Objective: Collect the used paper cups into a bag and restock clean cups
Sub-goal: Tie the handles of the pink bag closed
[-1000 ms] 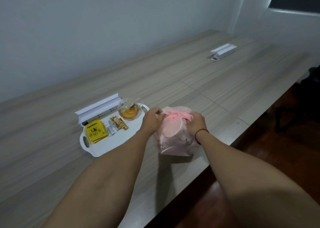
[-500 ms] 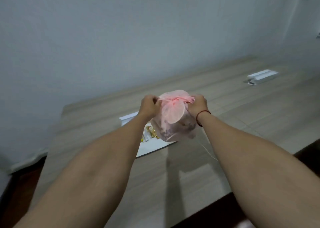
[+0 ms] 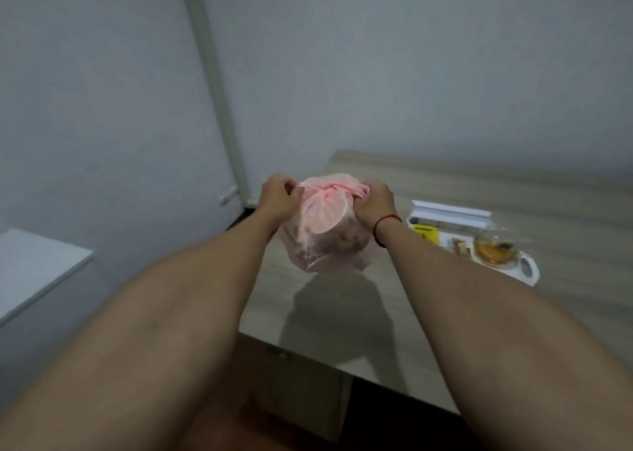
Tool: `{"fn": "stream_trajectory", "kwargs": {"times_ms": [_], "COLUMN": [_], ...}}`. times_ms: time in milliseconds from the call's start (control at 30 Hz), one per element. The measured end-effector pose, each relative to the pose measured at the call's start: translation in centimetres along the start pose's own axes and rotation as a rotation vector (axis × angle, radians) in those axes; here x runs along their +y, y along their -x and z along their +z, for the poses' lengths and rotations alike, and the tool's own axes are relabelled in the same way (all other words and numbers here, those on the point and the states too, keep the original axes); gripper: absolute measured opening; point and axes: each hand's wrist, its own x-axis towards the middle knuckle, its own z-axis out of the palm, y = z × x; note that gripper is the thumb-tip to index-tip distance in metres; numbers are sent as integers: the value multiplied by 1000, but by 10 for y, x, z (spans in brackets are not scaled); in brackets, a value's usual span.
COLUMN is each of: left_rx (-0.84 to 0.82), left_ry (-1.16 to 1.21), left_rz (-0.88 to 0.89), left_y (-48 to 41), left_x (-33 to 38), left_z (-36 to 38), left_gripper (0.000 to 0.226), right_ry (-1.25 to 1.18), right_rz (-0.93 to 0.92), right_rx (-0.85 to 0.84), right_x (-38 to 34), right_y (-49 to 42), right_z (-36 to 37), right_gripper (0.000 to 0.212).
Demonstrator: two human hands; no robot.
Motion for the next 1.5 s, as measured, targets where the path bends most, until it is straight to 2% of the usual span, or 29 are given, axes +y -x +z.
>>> {"fn": "stream_trajectory", "kwargs": {"times_ms": [300, 633, 800, 933, 1133, 1233, 1333, 1500], "left_rx": [312, 646, 845, 943, 995, 1044, 1082, 1087], "left_ry": [-37, -114, -114, -118, -147, -187, -230, -273], "left_rz": [-314, -529, -642, -703, -791, -835, -869, -931], "left_y": [98, 247, 312, 350, 410, 446, 478, 531], "left_x": [-186, -329, -386, -435, -511, -539, -565, -616], "left_z": [-233, -489, -566, -615, -696, -746, -789, -849], "left_gripper": [21, 19, 20, 22, 24, 24, 23, 24], "right_ry": [-108, -264, -288, -270, -250, -247, -247, -232], "right_rz": [-238, -451, -511, -557, -633, -686, -705, -711], "right_rx": [-328, -600, -756, -848, -987, -1050, -1109, -1172], "right_x": [-182, -391, -459, -498, -560, -601, -632, -665], "right_y": [112, 298, 383, 438, 518, 566, 612, 686], "right_z": [207, 389, 457, 513, 599, 636, 664, 723], "right_gripper": [20, 19, 15, 15, 16, 25, 22, 44]}}
